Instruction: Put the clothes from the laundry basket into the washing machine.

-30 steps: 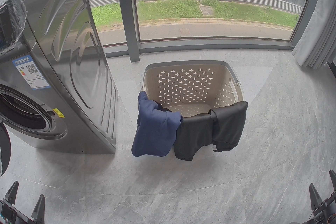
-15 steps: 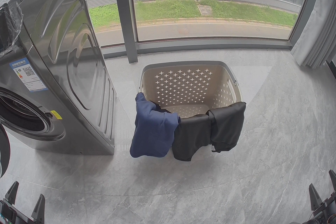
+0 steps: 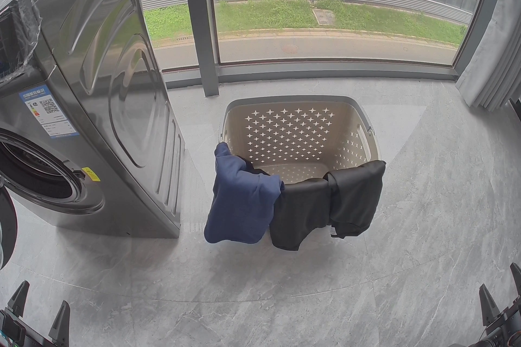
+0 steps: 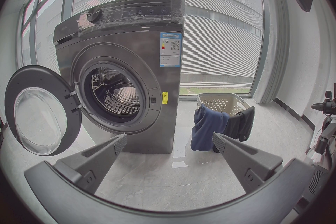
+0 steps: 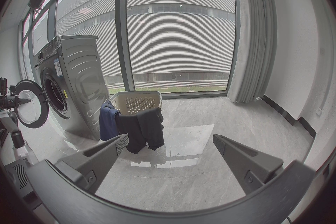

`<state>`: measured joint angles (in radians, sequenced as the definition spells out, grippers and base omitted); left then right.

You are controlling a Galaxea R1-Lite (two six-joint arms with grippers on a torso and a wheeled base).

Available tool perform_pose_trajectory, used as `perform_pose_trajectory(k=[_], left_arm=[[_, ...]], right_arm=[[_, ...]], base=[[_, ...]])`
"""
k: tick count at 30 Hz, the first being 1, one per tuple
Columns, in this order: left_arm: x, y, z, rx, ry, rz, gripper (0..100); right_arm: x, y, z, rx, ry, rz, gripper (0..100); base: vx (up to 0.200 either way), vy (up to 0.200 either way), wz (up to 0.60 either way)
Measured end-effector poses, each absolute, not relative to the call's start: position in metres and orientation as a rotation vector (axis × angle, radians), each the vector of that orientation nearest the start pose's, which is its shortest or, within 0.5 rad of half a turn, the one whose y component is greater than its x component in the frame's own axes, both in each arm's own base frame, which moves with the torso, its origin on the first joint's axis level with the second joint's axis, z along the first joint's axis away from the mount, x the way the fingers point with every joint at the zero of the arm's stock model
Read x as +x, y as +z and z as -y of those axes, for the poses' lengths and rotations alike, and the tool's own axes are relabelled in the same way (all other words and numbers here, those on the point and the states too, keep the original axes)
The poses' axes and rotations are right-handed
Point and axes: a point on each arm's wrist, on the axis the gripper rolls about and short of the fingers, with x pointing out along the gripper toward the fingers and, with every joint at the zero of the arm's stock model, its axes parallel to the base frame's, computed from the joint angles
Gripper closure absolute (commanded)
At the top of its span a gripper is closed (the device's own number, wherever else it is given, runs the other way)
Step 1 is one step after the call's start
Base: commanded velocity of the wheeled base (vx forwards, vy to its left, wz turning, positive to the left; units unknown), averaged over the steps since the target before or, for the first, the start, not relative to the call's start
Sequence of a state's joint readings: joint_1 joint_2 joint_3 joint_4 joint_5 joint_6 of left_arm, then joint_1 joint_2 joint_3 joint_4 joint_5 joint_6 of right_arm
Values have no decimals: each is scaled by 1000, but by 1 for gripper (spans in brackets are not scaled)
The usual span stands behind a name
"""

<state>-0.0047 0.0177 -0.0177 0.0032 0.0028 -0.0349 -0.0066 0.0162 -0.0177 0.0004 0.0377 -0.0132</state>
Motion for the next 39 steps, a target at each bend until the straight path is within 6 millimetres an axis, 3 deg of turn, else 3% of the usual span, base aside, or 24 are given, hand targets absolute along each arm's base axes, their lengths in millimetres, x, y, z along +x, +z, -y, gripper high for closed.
perform_pose_trajectory(k=[8,23,32,39], left_arm=[[-23,80,0,-35,-2,-3,0],[-23,80,0,-31,-2,-3,0],[-23,80,0,-31,-2,-3,0],[-23,80,0,-33,-3,-3,0]], right_arm=[[-23,81,-1,-13,32,1,0],[-23,81,-1,-13,32,2,0],[-23,81,-1,-12,31,2,0],[-23,81,-1,-14,32,2,0]], base=[[0,-200,0],[0,0,0],[200,0,0],[0,0,0]])
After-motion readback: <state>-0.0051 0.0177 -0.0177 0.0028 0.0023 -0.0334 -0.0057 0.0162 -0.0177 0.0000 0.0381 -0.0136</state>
